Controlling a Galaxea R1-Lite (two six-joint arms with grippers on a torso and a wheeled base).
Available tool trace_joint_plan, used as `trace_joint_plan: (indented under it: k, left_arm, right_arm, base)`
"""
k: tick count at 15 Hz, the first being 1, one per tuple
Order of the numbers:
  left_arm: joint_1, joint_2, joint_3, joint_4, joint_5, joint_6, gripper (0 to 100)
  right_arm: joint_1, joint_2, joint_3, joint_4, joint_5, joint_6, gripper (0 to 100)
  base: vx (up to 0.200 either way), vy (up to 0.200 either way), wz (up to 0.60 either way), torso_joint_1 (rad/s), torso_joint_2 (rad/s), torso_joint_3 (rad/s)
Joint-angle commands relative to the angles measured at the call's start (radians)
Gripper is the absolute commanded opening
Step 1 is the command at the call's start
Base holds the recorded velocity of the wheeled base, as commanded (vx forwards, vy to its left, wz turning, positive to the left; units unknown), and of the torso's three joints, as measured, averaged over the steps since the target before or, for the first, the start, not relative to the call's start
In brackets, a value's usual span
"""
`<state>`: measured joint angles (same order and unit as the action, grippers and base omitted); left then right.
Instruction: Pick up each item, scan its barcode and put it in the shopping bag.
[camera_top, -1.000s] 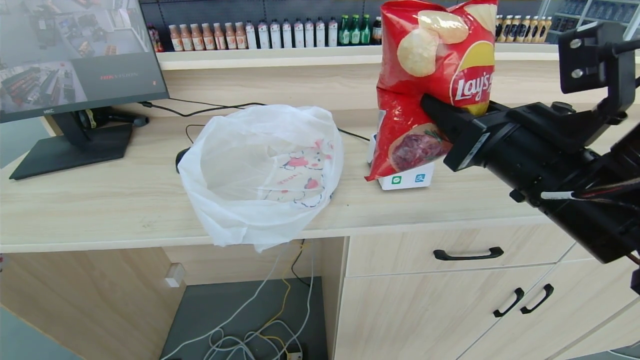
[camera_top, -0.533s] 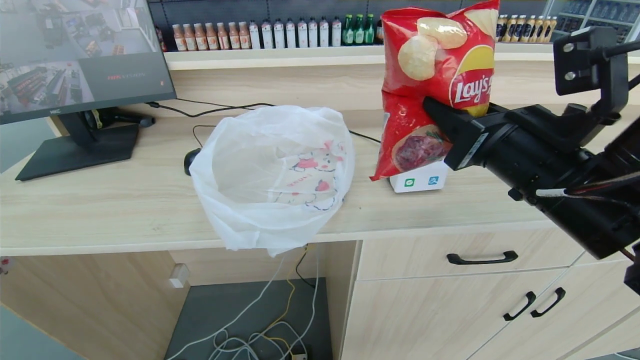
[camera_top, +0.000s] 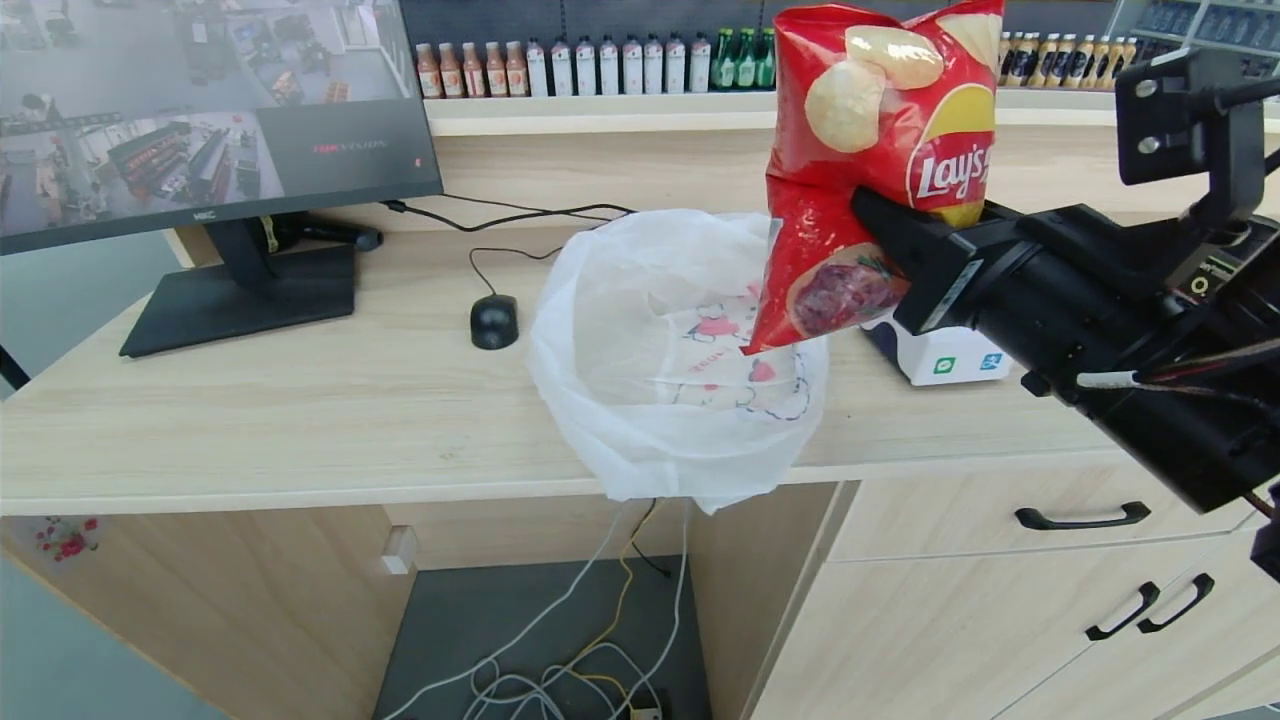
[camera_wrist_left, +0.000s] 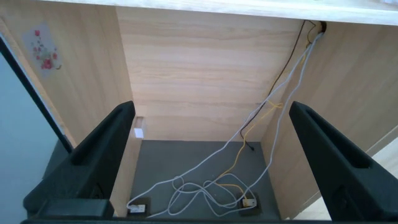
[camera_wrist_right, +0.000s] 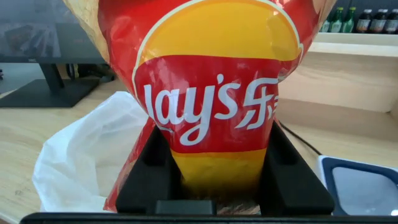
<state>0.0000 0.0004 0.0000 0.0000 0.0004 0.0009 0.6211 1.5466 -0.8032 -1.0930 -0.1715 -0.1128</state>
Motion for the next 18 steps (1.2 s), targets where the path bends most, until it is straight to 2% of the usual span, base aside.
trace_joint_plan:
  k: [1, 5, 8, 11, 15, 18]
  left_arm:
    - [0.000, 0.000, 0.000, 0.000, 0.000, 0.002, 100]
    - [0.000, 0.000, 0.000, 0.000, 0.000, 0.001, 100]
    - [0.000, 0.000, 0.000, 0.000, 0.000, 0.001, 100]
    - [0.000, 0.000, 0.000, 0.000, 0.000, 0.001, 100]
    - [0.000, 0.000, 0.000, 0.000, 0.001, 0.001, 100]
    - [-0.002, 0.000, 0.000, 0.000, 0.001, 0.001, 100]
  right_arm:
    - [0.003, 0.004, -0.031, -0.001, -0.003, 0.033, 0]
    - [0.005, 0.012, -0.051, 0.007, -0.017, 0.036, 0]
    - [0.098, 0.010, -0.126, 0.130, -0.095, 0.048, 0]
    - [0.114, 0.012, -0.287, 0.423, -0.131, 0.081, 0]
    - [0.126, 0.040, -0.505, 0.763, -0.158, 0.219, 0]
    - [0.121, 0.089, -0.666, 0.979, -0.224, 0.317, 0]
  base:
    - [0.000, 0.000, 0.00, 0.000, 0.00, 0.000]
    - [0.000, 0.000, 0.00, 0.000, 0.00, 0.000]
    - [0.000, 0.000, 0.00, 0.000, 0.00, 0.000]
    - [0.000, 0.000, 0.00, 0.000, 0.00, 0.000]
    - [0.000, 0.000, 0.00, 0.000, 0.00, 0.000]
    - [0.000, 0.000, 0.00, 0.000, 0.00, 0.000]
